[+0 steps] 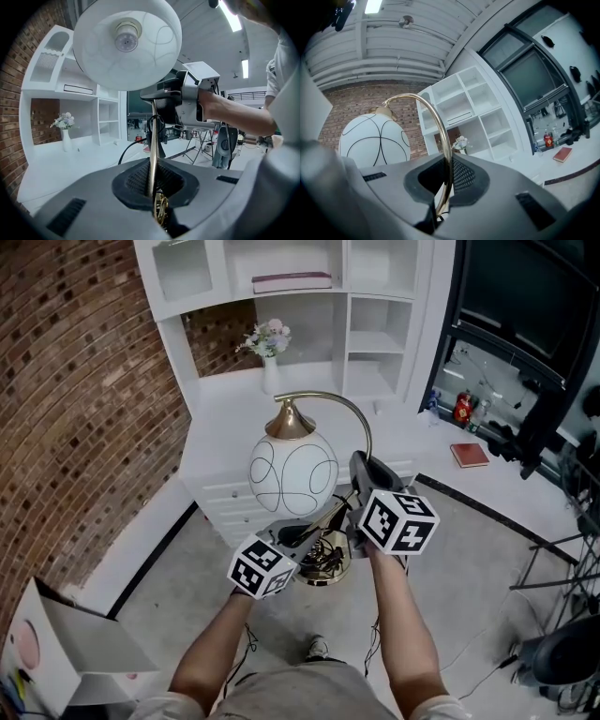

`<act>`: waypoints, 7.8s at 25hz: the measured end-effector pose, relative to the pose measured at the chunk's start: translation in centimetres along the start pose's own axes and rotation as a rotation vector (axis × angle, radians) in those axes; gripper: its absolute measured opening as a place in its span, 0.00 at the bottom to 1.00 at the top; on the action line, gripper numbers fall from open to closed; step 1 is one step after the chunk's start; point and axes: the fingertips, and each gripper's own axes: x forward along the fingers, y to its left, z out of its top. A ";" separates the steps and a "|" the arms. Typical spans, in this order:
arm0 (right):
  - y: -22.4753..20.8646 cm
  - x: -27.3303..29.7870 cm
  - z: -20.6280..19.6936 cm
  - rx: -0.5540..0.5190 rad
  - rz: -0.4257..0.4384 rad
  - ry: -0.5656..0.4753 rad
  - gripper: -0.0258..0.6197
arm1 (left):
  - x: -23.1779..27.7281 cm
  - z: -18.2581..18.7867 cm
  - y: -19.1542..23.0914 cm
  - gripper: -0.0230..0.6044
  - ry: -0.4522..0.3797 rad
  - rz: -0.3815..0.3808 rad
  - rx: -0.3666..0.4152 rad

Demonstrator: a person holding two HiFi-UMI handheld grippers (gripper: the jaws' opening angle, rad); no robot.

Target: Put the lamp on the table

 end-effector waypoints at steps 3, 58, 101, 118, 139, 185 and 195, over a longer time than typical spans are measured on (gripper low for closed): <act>-1.4 0.9 0.3 0.001 0.005 0.007 0.04 | 1.5 0.5 0.5 0.05 0.004 0.001 -0.006; -3.9 39.0 -0.3 -0.040 0.023 0.041 0.04 | 10.6 2.9 37.5 0.06 0.005 0.009 -0.018; -14.6 48.4 1.7 -0.080 0.107 0.091 0.04 | 24.0 5.7 43.7 0.06 0.006 0.061 -0.076; -18.5 49.5 1.2 -0.088 0.168 0.136 0.04 | 28.3 5.4 43.6 0.06 0.031 0.118 -0.088; -19.7 53.1 -2.6 -0.116 0.308 0.211 0.04 | 30.7 1.8 46.0 0.06 0.077 0.264 -0.150; -19.8 52.5 -4.5 -0.163 0.369 0.183 0.05 | 30.4 0.1 46.6 0.28 -0.040 0.315 -0.289; -19.9 51.4 -4.2 -0.175 0.303 0.205 0.17 | 27.4 0.6 46.3 0.29 -0.040 0.316 -0.277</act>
